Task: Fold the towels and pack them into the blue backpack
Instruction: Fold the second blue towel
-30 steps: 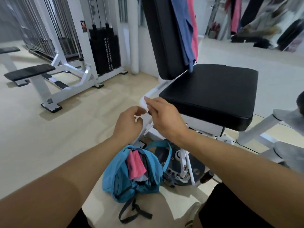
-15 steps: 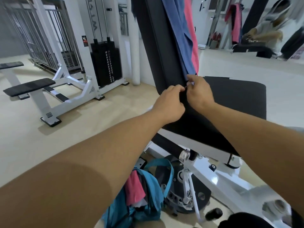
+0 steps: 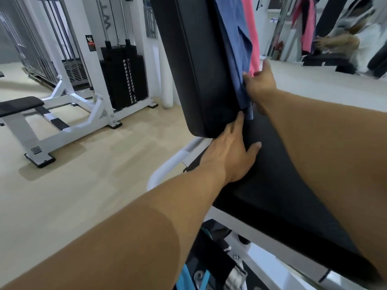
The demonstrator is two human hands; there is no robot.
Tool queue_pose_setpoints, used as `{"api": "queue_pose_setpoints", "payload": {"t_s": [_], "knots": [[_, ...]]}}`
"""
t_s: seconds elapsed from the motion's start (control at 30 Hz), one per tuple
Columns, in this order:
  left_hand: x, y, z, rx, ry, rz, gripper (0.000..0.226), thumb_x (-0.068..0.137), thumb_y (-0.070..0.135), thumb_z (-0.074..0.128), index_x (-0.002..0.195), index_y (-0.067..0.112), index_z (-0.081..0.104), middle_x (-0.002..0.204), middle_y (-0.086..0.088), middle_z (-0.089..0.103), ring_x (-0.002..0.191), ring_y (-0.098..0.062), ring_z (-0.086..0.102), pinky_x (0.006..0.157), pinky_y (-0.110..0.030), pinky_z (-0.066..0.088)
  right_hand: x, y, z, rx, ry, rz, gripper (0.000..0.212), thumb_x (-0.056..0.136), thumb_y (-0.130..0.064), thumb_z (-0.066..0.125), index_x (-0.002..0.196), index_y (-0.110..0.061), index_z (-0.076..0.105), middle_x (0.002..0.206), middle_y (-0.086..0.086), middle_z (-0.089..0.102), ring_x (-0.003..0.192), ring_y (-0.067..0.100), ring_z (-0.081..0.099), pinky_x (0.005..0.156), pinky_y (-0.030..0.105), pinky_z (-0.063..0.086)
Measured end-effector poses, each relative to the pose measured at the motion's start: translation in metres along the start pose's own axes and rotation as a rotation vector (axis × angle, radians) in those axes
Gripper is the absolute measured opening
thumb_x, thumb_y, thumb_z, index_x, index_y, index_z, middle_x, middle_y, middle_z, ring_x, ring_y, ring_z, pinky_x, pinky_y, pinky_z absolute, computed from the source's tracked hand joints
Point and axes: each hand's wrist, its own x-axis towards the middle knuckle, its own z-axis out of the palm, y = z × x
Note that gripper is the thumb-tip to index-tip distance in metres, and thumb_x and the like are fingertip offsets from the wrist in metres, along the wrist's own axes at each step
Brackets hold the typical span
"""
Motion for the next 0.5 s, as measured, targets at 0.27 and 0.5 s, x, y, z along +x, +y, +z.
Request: {"api": "queue_pose_setpoints", "payload": {"t_s": [0.27, 0.5], "knots": [[-0.003, 0.003, -0.001, 0.007, 0.074, 0.019, 0.089, 0.101, 0.044, 0.049, 0.159, 0.032, -0.017, 0.160, 0.000, 0.032, 0.137, -0.025, 0.045, 0.109, -0.044, 0.042, 0.009, 0.002, 0.009, -0.100, 0.018, -0.037, 0.030, 0.102, -0.028, 0.048, 0.124, -0.008, 0.054, 0.127, 0.016, 0.060, 0.119, 0.032, 0.058, 0.094, 0.033, 0.042], [-0.014, 0.006, -0.009, -0.188, 0.315, -0.021, 0.064, 0.098, 0.011, 0.043, 0.158, 0.022, 0.024, 0.135, -0.004, 0.060, 0.114, -0.022, 0.059, 0.095, -0.032, 0.046, -0.049, -0.004, 0.003, -0.366, -0.065, -0.196, 0.019, 0.100, -0.011, 0.043, 0.118, -0.007, 0.042, 0.125, 0.021, 0.058, 0.104, 0.034, 0.056, 0.075, 0.030, 0.031]]}}
